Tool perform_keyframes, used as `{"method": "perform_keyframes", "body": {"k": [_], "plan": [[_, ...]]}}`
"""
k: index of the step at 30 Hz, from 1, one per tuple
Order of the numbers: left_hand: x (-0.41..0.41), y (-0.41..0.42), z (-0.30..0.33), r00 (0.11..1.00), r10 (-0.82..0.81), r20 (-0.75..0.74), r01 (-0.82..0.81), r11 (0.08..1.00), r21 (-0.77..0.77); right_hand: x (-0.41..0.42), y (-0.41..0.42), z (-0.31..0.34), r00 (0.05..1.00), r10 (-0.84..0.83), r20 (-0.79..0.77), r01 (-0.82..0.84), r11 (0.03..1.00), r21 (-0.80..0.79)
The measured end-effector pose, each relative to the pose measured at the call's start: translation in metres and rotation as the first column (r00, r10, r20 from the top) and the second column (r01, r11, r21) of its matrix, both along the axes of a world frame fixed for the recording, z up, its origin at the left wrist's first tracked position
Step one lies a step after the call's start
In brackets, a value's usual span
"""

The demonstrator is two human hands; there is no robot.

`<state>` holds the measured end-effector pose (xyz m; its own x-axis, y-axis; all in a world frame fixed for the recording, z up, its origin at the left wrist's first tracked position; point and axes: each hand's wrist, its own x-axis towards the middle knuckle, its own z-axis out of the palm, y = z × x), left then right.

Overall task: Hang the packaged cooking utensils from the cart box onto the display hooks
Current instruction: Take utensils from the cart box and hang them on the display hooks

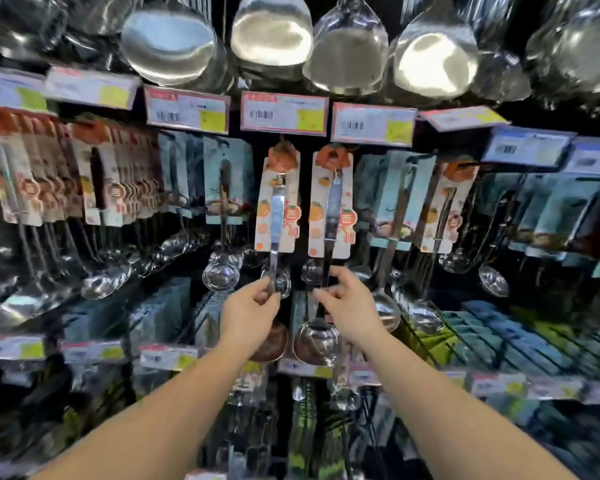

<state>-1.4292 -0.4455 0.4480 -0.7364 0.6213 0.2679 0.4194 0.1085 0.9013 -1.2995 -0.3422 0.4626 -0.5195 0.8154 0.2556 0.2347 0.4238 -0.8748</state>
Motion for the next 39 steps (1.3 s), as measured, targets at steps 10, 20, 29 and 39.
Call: {"method": "perform_keyframes", "body": {"k": [10,20,29,39], "plan": [[-0.005,0.019,-0.01,0.999,0.012,0.032,-0.012,1.0,0.014,0.013,0.017,-0.011,0.999,-0.004,0.042,0.004,1.0,0.01],[-0.014,0.017,-0.021,0.995,0.094,0.015,-0.094,0.996,0.011,0.027,0.026,-0.016,1.0,-0.014,0.026,0.012,0.996,0.091],[-0.008,0.013,-0.02,0.995,0.097,0.013,-0.098,0.994,0.047,0.021,0.014,-0.019,0.998,0.067,-0.019,-0.065,0.994,0.093],[-0.003,0.014,-0.019,0.998,0.058,0.026,-0.06,0.995,0.084,0.028,0.007,-0.022,0.996,0.026,-0.091,-0.013,0.99,0.138]]}}
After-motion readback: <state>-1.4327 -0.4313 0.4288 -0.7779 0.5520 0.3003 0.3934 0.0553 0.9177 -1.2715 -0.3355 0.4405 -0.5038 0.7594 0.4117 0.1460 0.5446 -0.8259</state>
